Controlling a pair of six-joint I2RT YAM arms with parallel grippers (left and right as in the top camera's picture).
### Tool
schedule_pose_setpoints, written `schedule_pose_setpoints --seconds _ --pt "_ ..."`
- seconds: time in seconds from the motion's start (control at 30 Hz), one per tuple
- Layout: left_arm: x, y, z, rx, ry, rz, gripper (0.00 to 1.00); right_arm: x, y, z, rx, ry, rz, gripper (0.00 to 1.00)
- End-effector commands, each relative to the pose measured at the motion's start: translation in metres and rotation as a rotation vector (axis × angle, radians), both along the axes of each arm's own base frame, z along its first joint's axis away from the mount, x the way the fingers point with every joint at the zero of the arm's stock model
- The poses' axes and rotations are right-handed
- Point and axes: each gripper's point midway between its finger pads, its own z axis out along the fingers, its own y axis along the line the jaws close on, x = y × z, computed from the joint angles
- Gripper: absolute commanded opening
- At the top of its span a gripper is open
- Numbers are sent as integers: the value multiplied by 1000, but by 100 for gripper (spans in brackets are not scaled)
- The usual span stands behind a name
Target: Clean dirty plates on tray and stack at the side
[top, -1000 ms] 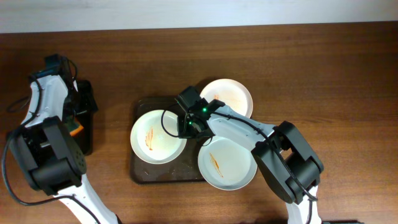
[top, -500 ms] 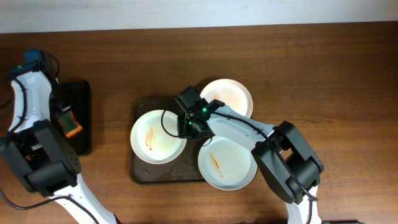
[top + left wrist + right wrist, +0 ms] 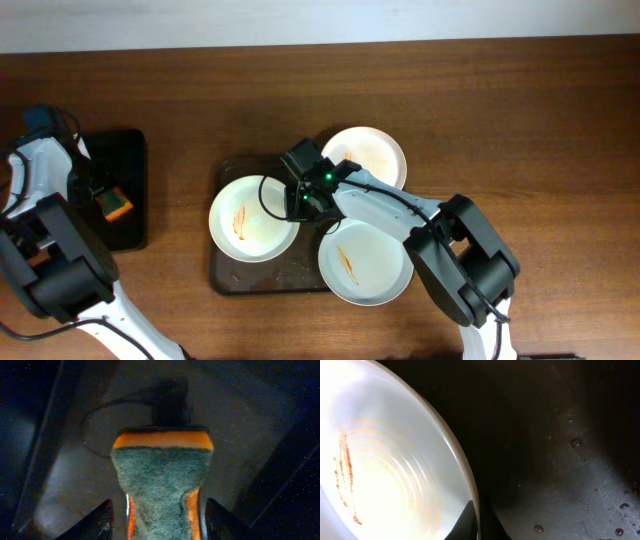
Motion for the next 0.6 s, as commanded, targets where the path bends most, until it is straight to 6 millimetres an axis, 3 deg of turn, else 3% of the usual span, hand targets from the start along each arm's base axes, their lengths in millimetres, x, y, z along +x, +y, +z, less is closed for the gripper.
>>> schedule_pose_setpoints --seconds 0.0,0.1,0.13,0.17,0.23,0.27,0.43,0.57 --pt "-3 -8 -14 -45 21 -31 57 -1 -2 -15 -38 9 -8 4" --pt "-8 -10 -29 -63 59 -28 56 -1 -2 -15 -38 9 -8 4" --pt "-11 -11 -38 -75 80 -24 50 -1 -2 -15 -38 9 -8 4" --pt "-12 -12 -40 -78 84 -24 41 -1 -2 -15 -38 9 -8 4" --pt "-11 -11 -39 -75 80 -24 9 -1 -2 -15 -38 8 -8 4" --pt "-10 -12 -40 -75 81 -27 0 -1 -2 -15 -38 9 -8 4" --pt "7 -42 -31 -69 83 -123 0 -1 -2 -15 -38 9 -9 4" --pt "19 -64 19 -88 90 -250 0 2 -1 -13 -29 1 -11 4"
